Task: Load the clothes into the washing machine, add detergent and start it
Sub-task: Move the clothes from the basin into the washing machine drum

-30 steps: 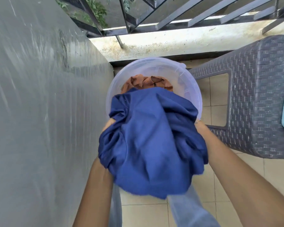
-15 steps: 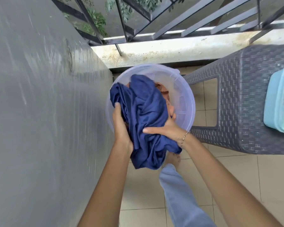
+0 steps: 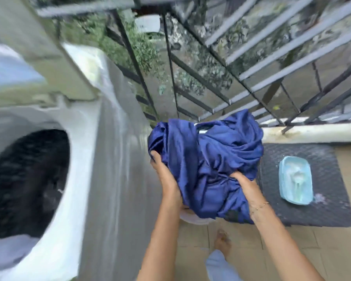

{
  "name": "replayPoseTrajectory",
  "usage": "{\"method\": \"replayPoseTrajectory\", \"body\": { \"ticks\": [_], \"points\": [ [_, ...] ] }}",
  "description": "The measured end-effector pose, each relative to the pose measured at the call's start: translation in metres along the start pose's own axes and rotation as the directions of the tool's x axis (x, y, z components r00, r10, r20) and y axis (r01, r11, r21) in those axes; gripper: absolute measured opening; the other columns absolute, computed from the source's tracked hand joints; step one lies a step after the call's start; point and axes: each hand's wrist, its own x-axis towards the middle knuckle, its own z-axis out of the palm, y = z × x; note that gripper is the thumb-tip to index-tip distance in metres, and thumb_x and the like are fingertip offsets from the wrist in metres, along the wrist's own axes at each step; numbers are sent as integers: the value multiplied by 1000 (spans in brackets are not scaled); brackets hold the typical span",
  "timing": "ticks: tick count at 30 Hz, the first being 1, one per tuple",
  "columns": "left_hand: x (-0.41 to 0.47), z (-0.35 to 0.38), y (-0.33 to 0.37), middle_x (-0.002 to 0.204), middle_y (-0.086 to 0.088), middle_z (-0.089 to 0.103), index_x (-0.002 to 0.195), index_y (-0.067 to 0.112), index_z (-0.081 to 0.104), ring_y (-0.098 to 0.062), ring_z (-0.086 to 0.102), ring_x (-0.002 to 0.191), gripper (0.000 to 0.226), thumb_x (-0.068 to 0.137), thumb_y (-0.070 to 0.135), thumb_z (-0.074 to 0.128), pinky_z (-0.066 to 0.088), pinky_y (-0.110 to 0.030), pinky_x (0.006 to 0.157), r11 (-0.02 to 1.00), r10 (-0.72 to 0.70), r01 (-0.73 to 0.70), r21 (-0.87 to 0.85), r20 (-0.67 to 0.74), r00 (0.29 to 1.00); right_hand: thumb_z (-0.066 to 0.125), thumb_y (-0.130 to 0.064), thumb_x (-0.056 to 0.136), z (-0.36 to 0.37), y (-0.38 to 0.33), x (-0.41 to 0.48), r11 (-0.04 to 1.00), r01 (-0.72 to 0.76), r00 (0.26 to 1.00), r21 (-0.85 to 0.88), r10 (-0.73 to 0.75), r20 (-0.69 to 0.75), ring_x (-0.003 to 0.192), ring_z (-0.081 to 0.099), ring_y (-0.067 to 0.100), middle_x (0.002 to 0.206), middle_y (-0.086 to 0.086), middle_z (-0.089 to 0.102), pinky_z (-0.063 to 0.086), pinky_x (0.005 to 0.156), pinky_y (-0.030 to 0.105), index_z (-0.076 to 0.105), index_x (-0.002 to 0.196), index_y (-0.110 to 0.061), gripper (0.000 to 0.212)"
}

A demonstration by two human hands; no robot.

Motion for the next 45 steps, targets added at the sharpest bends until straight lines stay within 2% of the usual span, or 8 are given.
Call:
{"method": "replayPoseTrajectory", "body": {
  "ticks": [6, 13, 18, 21, 25, 29, 40, 45],
  "points": [
    [-73, 11, 60, 156, 4, 29, 150, 25, 20, -8, 32, 141, 99, 70, 66, 62, 24, -38, 120, 938, 318, -317, 141, 20, 948, 62, -38, 73, 3, -66, -73, 991, 83, 996, -102, -84, -10, 64, 68, 16, 91, 8, 63, 52, 56, 25, 61, 103, -7, 43],
    [-108, 14, 168, 130, -11, 61, 126, 10, 58, -22, 60, 118, 32, 94, 16, 58, 51, -37, 99, 945, 293, -315, 89, 194, 936, 32, -18, 99, 34, -126, -153, 972, 122, 978, 199, -152, 143, 83, 66, 23, 72, 14, 70, 49, 81, 23, 74, 74, -10, 50],
    [-142, -24, 262, 105, -11, 70, 92, 18, 66, -29, 64, 110, 15, 94, 30, 58, 52, -48, 95, 903, 411, -427, 52, 181, 893, 67, -35, 75, 120, -152, -209, 870, 461, 795, 176, -493, 354, 91, 69, 11, 90, 7, 75, 41, 86, 0, 77, 77, -1, 35],
    [-150, -63, 316, 93, -6, 71, 86, 21, 64, -25, 67, 96, 27, 89, 47, 59, 55, -41, 81, 872, 467, -475, 114, 94, 879, 25, -31, 98, 165, -149, -237, 836, 351, 685, 420, -536, 493, 134, 35, 38, 131, 46, 38, 8, 114, 24, 36, 121, 31, 67],
    [-143, -130, 368, 89, -4, 73, 84, 22, 67, -23, 69, 91, 36, 77, 57, 64, 56, -36, 75, 840, 535, -536, 88, 28, 844, 47, -21, 92, 248, -136, -239, 924, 339, 853, 178, -382, 355, 90, 65, 26, 81, 10, 73, 53, 81, 28, 72, 82, -7, 30],
    [-130, -191, 403, 82, 15, 76, 78, 38, 75, -4, 71, 86, 27, 68, 61, 65, 57, -28, 77, 804, 590, -591, 73, 36, 807, 31, -18, 101, 316, -121, -244, 949, 262, 832, 176, -314, 457, 54, 66, 5, 56, 0, 69, 49, 51, 11, 70, 50, -10, 65],
    [-50, -297, 414, 105, -14, 69, 104, 15, 67, -27, 63, 103, 62, 80, 69, 47, 45, -35, 83, 696, 495, -365, 618, -45, 868, 59, -9, 90, 412, -67, -209, 896, 429, 844, -111, -355, 403, 94, 63, 23, 103, 10, 68, 54, 84, 35, 60, 112, -8, 22],
    [-1, -332, 354, 140, -17, 51, 136, 0, 47, -29, 50, 127, 55, 95, 36, 50, 42, -36, 103, 322, 53, -78, 944, 64, 997, 58, 0, 84, 422, -16, -177, 370, 448, 891, -814, -106, 442, 102, 53, 17, 111, 9, 60, 48, 89, 20, 58, 117, -5, 34]
  ]
}}
